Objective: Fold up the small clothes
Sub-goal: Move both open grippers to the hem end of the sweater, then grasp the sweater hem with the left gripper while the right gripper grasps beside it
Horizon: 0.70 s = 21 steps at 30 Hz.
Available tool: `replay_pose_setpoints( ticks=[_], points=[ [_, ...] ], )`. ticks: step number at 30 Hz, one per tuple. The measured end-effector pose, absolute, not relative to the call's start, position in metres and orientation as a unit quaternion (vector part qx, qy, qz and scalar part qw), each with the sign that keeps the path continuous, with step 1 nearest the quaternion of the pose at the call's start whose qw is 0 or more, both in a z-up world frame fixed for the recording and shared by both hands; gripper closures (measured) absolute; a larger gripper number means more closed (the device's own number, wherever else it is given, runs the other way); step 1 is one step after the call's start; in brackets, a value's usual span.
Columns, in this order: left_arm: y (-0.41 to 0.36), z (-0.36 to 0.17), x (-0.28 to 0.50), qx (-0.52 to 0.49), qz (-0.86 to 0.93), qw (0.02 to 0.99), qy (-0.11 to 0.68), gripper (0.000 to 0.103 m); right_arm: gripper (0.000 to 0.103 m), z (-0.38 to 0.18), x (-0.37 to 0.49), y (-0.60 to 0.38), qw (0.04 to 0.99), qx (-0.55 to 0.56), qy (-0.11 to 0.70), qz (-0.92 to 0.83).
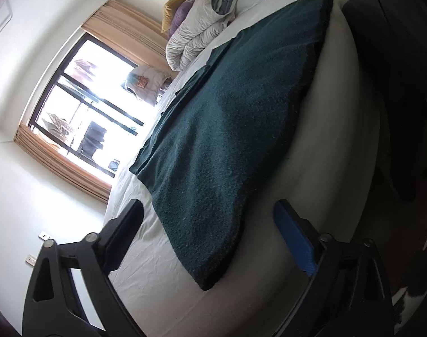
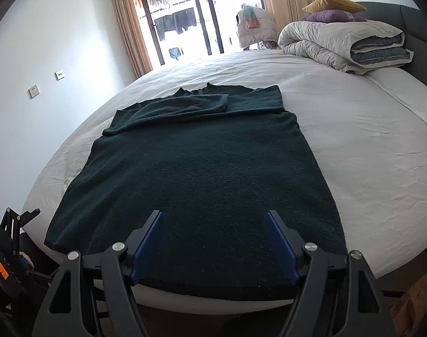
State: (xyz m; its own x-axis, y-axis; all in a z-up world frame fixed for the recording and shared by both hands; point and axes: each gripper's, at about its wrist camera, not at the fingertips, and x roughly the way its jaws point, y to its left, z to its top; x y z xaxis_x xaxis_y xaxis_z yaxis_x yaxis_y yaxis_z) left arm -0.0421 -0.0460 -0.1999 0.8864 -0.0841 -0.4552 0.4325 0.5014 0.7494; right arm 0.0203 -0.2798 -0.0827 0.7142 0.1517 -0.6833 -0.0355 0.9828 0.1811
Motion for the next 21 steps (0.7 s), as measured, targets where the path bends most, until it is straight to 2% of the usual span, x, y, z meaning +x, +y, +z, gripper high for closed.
replay_pose_setpoints(
  ticks=[2, 3, 4, 6, 10, 14, 21],
  points=[
    [-0.042, -0.197, -0.036, 0.458, -0.150, 0.853, 0.200, 0.054, 0.028, -0.079, 0.015, -0.278, 0.925, 0.064, 0.372, 0.048],
    [-0.040, -0.196, -0.034, 0.449, -0.145, 0.857, 0.209, 0.062, 0.028, -0.078, 0.013, -0.278, 0.925, 0.057, 0.372, 0.047],
    [-0.038, -0.195, -0.029, 0.443, -0.138, 0.859, 0.218, 0.070, 0.028, -0.076, 0.010, -0.277, 0.926, 0.051, 0.371, 0.046],
    [-0.036, -0.196, -0.023, 0.438, -0.133, 0.860, 0.226, 0.071, 0.028, -0.075, 0.004, -0.276, 0.926, 0.030, 0.373, 0.044],
    [-0.037, -0.193, -0.015, 0.416, -0.142, 0.866, 0.238, 0.097, 0.031, -0.078, -0.011, -0.270, 0.921, -0.050, 0.385, 0.034],
    [-0.033, -0.177, -0.006, 0.354, -0.145, 0.888, 0.255, 0.099, 0.034, -0.092, -0.031, -0.265, 0.905, -0.155, 0.396, 0.020],
    [-0.025, -0.133, 0.012, 0.263, -0.144, 0.920, 0.252, 0.100, 0.042, -0.117, -0.045, -0.260, 0.881, -0.263, 0.392, 0.014]
  ],
)
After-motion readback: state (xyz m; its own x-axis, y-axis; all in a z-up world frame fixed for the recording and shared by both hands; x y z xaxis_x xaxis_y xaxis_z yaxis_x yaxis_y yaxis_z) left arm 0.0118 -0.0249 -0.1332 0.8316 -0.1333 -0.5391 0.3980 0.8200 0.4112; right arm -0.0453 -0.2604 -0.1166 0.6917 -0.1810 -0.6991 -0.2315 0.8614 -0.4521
